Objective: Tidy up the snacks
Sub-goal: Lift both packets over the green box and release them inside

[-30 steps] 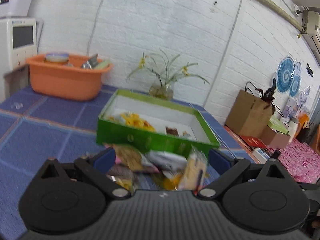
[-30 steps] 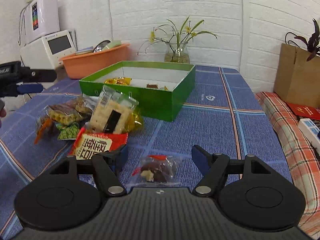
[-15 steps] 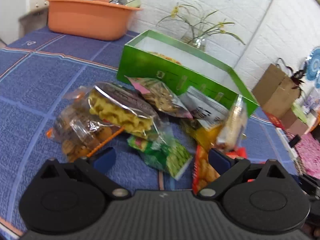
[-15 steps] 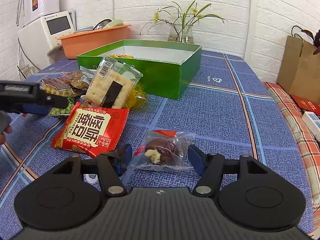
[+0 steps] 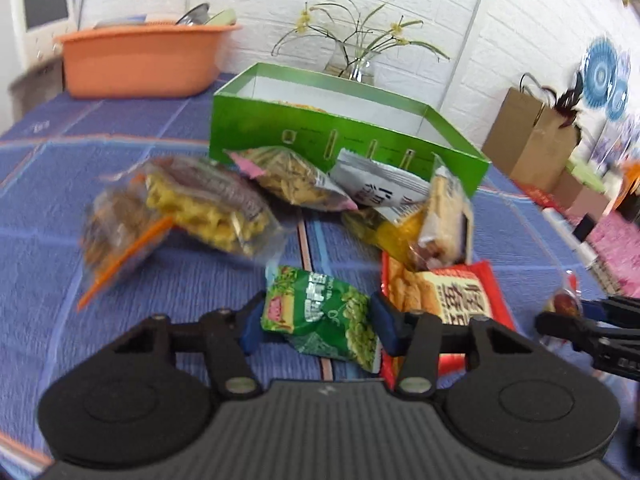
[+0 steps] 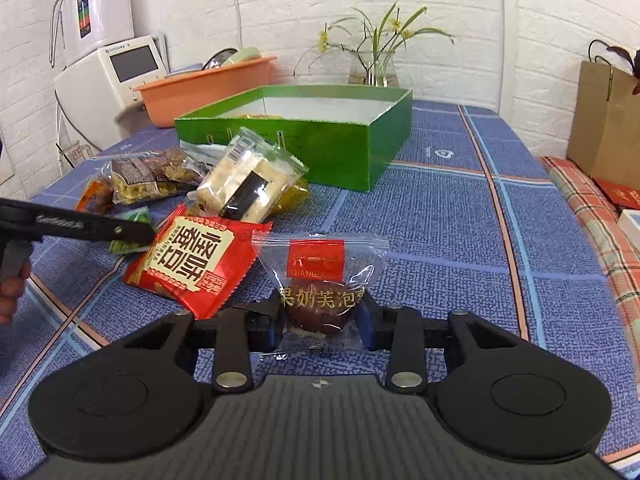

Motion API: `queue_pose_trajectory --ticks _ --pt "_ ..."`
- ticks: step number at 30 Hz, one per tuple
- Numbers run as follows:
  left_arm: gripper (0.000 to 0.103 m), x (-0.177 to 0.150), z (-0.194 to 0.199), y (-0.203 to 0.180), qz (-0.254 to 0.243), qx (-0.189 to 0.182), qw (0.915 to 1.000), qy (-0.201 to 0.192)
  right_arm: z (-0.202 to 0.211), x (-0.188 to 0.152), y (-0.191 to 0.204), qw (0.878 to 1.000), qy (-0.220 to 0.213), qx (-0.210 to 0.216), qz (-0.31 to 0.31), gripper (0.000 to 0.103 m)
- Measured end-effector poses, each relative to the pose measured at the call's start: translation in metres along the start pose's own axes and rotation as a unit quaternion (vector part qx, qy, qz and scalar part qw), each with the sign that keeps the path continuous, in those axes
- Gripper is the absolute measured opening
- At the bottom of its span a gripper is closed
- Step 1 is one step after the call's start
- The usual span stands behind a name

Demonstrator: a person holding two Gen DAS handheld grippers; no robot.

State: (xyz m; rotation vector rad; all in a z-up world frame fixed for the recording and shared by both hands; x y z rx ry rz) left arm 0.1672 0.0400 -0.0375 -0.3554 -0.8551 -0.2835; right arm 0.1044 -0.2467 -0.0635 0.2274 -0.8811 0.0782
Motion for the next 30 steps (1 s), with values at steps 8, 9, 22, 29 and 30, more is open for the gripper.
queue_pose_trajectory --ticks 8,9,22,29,30 --pt "0.04 -0.03 0.054 0.005 0.04 -0.027 0.9986 -0.021 0.02 0.003 0.012 1.0 -0.027 0.014 0.007 0.062" --pt "0.04 -0.031 0.059 0.005 0.04 -0.027 0.9985 -0.025 0.022 0.004 0.015 0.999 -0.029 0.02 0.008 0.062" --pt "0.04 0.0 0.1 0.01 0.035 -0.043 0.993 -0.104 0.028 0.023 0.049 0.995 -0.047 0.089 0.01 0.063" --pt "0.039 0.073 0.057 0.013 0.041 -0.054 0.9874 -0.143 0.006 0.061 0.044 0.991 -0.073 0.112 -0.026 0.063" --pt "0.039 0.085 0.049 0.013 0.042 -0.056 0.9866 -0.148 0.003 0.071 0.042 0.989 -0.084 0.114 -0.033 0.063"
Point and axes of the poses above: each gripper's, at about its wrist camera, not at the fingertips, and z roughly against the way its jaws point, y to its left, x to its top, the point moved 3 cm from there along -z, roughly the way its jaws point, and after that the axes turned 6 degrees about -z, right-handed, at the moved point
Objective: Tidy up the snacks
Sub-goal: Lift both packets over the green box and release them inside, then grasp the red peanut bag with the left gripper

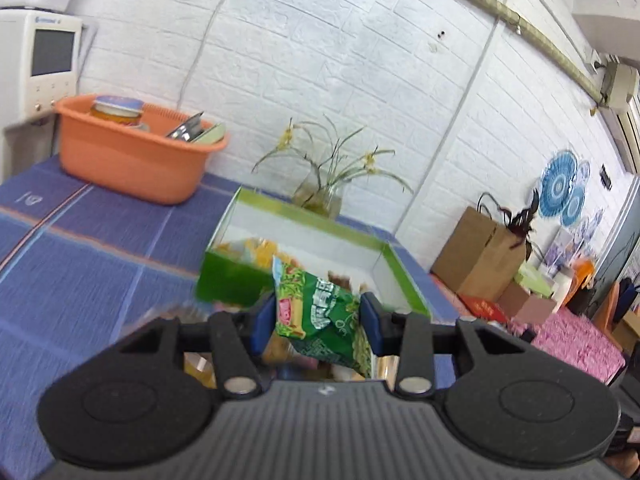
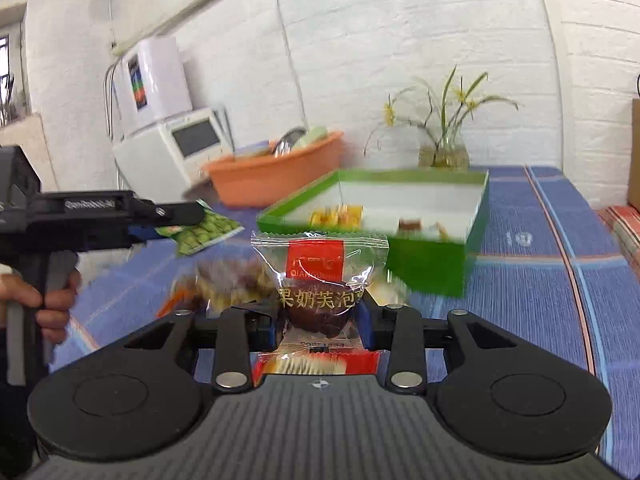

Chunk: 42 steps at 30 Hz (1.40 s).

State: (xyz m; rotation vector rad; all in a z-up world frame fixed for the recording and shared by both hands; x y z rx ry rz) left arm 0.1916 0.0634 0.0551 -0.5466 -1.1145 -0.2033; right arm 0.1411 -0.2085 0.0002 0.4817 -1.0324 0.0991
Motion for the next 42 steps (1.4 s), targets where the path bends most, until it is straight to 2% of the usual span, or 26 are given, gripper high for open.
queue_pose_trajectory --ticks 2,5,10,12,14,15,16,17,19,21,22,24,26,28,30,33,35,38,42 --pt "0.039 0.017 -0.026 -0.002 -0.002 0.006 1.0 -0.007 -0.013 0.021 -0.008 1.0 -0.026 -0.008 -0.013 0.063" --pt "0.039 0.036 -0.068 -0.009 -0.032 0.03 0.9989 -0.018 -0.039 0.047 -0.024 0.998 -0.046 -0.028 -0.033 0.063" --pt "0.039 0.038 -0.125 -0.002 -0.024 0.042 0.9987 -0.015 -0.086 0.062 -0.048 0.996 -0.041 -0.061 -0.044 0.063" --pt "0.04 0.031 -0.139 0.006 -0.01 0.031 0.9994 -0.014 -0.1 0.064 -0.056 0.996 -0.028 -0.076 -0.039 0.063" --pt "0.037 0.026 -0.156 0.012 -0.003 0.033 0.9993 0.016 -0.113 0.064 -0.063 0.995 -0.011 -0.089 -0.04 0.064" --pt "0.033 0.024 -0.161 0.014 -0.005 0.033 0.9993 0.017 -0.119 0.064 -0.066 0.995 -0.003 -0.096 -0.04 0.064" --pt "0.034 0.022 -0.167 0.014 -0.008 0.035 0.9992 0.018 -0.125 0.064 -0.068 0.994 0.002 -0.104 -0.04 0.065" --pt "0.037 0.021 -0.17 0.016 -0.006 0.036 0.999 0.023 -0.13 0.064 -0.071 0.993 0.005 -0.11 -0.041 0.067" --pt "0.069 0.019 -0.173 0.019 -0.003 0.031 0.999 0.031 -0.142 0.064 -0.077 0.992 0.023 -0.118 -0.048 0.07" --pt "0.068 0.02 -0.169 0.019 -0.015 0.041 0.9987 0.025 -0.151 0.062 -0.081 0.988 0.052 -0.131 -0.059 0.084" --pt "0.068 0.023 -0.167 0.019 -0.019 0.049 0.9984 0.023 -0.151 0.061 -0.082 0.987 0.049 -0.14 -0.06 0.085" --pt "0.068 0.027 -0.157 0.019 -0.016 0.049 0.9986 0.011 -0.142 0.061 -0.078 0.988 0.023 -0.143 -0.049 0.092" --pt "0.07 0.033 -0.146 0.015 -0.022 0.048 0.9986 0.003 -0.127 0.062 -0.073 0.989 -0.008 -0.143 -0.037 0.092" --pt "0.072 0.038 -0.13 0.007 -0.048 0.054 0.9974 -0.006 -0.106 0.062 -0.066 0.988 -0.046 -0.144 -0.027 0.092" --pt "0.075 0.037 -0.11 -0.004 -0.079 0.058 0.9951 -0.014 -0.08 0.057 -0.058 0.989 -0.064 -0.134 -0.023 0.092" --pt "0.102 0.02 -0.082 -0.017 -0.115 0.069 0.9909 0.003 -0.04 0.032 -0.045 0.997 -0.043 -0.068 -0.01 0.093" --pt "0.103 0.003 -0.066 -0.028 -0.158 0.074 0.9843 0.024 -0.022 0.009 -0.037 0.999 -0.015 -0.044 0.008 0.092" --pt "0.103 -0.029 -0.04 -0.036 -0.189 0.107 0.9753 0.04 -0.007 -0.022 -0.027 0.998 0.031 -0.044 0.03 0.092" --pt "0.103 -0.064 -0.019 -0.042 -0.172 0.109 0.9773 0.06 0.001 -0.047 -0.027 0.997 0.057 -0.055 0.004 0.092"
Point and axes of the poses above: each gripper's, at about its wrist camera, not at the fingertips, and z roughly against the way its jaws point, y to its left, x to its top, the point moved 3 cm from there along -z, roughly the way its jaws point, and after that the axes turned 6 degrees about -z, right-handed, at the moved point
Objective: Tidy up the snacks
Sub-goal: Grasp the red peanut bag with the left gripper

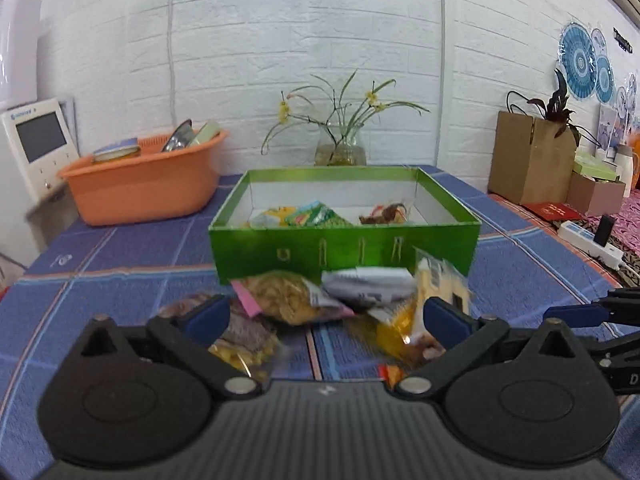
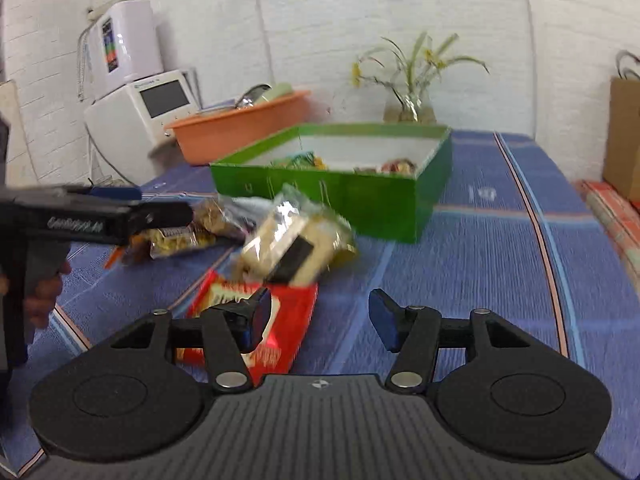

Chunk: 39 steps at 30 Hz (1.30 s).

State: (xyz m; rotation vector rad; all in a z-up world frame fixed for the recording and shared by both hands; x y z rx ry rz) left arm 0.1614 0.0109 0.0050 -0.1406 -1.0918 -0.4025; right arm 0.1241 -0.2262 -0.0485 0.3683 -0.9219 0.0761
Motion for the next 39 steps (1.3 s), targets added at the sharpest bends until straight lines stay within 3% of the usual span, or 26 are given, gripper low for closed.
queue_pose_trajectory --ticks 3,6,11,18,21,25,32,33,34,35,36,37,38,39 --pt "0.103 -0.018 0.004 -0.004 0.036 0.007 0.9991 0.023 0.001 -0.006 -0.007 0.999 -0.006 0.01 -0.04 0.092" --pt "0.103 -0.036 0.011 -0.002 0.072 0.057 0.9958 0.002 -0.005 -0.009 -0.017 0.995 0.01 0.019 -0.096 0.092" --pt "0.103 -0.045 -0.007 -0.002 0.113 0.035 0.9911 0.062 -0.016 -0.016 -0.016 0.988 0.048 0.052 -0.134 0.093" --pt "0.103 -0.047 -0.019 -0.026 0.068 0.007 0.9952 0.07 -0.02 -0.013 -0.014 0.987 0.063 0.063 -0.134 0.094" --pt "0.103 -0.047 -0.023 -0.03 0.076 -0.028 0.9932 0.083 -0.022 -0.012 -0.013 0.986 0.063 0.07 -0.137 0.099" --pt "0.103 -0.05 -0.024 -0.033 0.079 -0.033 0.994 0.067 -0.024 -0.012 -0.017 0.985 0.055 0.083 -0.143 0.099" --pt "0.103 -0.053 -0.022 -0.045 0.048 -0.054 0.9955 0.061 -0.028 -0.009 -0.008 0.989 0.051 0.059 -0.122 0.097" --pt "0.103 -0.053 -0.021 -0.046 0.045 -0.053 0.9957 0.061 -0.029 -0.008 -0.006 0.99 0.054 0.053 -0.119 0.091" --pt "0.102 -0.052 -0.021 -0.047 0.045 -0.058 0.9954 0.061 -0.032 -0.008 -0.004 0.99 0.061 0.054 -0.115 0.063" --pt "0.101 -0.052 -0.021 -0.048 0.043 -0.063 0.9952 0.061 -0.034 -0.009 -0.002 0.988 0.065 0.066 -0.122 0.049" --pt "0.091 -0.051 -0.021 -0.049 0.043 -0.077 0.9945 0.056 -0.033 -0.008 -0.002 0.988 0.061 0.06 -0.127 0.04" --pt "0.069 -0.05 -0.02 -0.05 0.048 -0.104 0.9921 0.051 -0.032 -0.007 0.0 0.989 0.057 0.061 -0.12 0.031" --pt "0.063 -0.048 -0.019 -0.049 0.061 -0.123 0.9891 0.054 -0.03 -0.005 0.003 0.991 0.053 0.057 -0.108 0.027" --pt "0.054 -0.046 -0.017 -0.048 0.068 -0.119 0.989 0.056 -0.027 -0.004 0.005 0.993 0.05 0.049 -0.098 0.023"
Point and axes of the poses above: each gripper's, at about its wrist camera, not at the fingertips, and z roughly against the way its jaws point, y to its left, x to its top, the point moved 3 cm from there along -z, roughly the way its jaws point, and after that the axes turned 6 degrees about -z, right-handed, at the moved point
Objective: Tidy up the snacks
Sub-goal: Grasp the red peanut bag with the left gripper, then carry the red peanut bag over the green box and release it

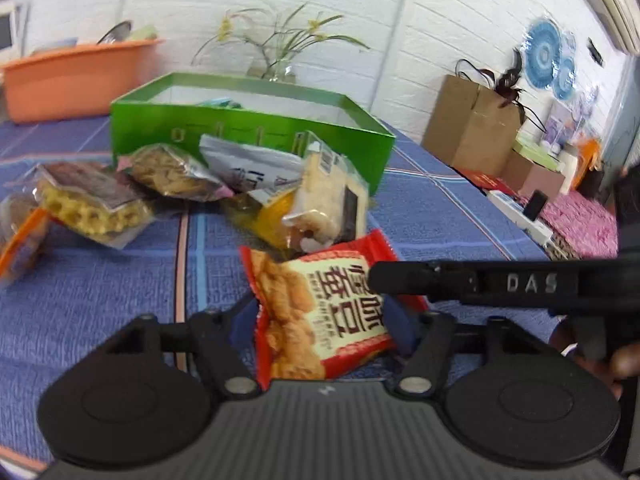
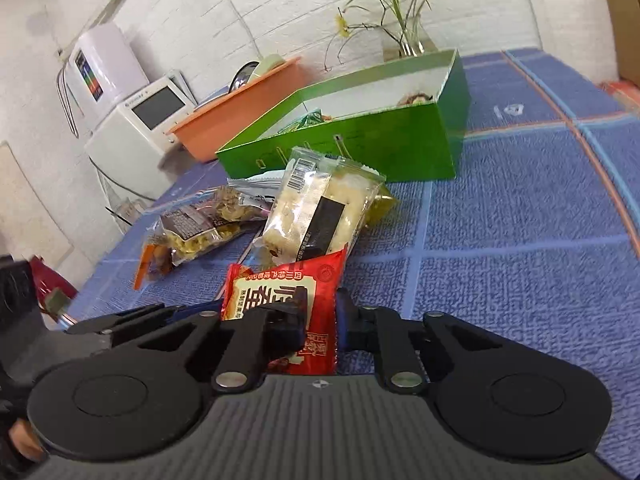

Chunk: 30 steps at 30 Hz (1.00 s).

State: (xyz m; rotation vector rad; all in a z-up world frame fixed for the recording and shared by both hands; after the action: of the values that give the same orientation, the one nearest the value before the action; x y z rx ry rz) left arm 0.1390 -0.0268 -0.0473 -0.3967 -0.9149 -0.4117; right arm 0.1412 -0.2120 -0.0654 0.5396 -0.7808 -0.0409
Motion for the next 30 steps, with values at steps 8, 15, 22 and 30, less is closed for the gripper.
queue_pose_trajectory --ticks 8,15,22,30 --pt "0.033 0.009 0.026 0.003 0.007 -0.031 0.9992 -0.023 0.027 0.003 0.012 0.999 -0.048 0.008 0.019 0.018" --pt "0.03 0.025 0.054 0.006 -0.004 -0.027 0.9976 -0.064 0.041 0.019 0.037 0.995 -0.084 0.032 0.046 0.018" --pt "0.028 0.06 0.069 0.011 -0.034 -0.002 0.9943 -0.101 0.038 0.048 0.058 0.988 -0.121 0.046 0.086 0.018" --pt "0.028 0.129 0.042 0.004 -0.074 0.027 0.9877 -0.135 0.03 0.104 0.059 0.978 -0.175 0.022 0.115 0.018"
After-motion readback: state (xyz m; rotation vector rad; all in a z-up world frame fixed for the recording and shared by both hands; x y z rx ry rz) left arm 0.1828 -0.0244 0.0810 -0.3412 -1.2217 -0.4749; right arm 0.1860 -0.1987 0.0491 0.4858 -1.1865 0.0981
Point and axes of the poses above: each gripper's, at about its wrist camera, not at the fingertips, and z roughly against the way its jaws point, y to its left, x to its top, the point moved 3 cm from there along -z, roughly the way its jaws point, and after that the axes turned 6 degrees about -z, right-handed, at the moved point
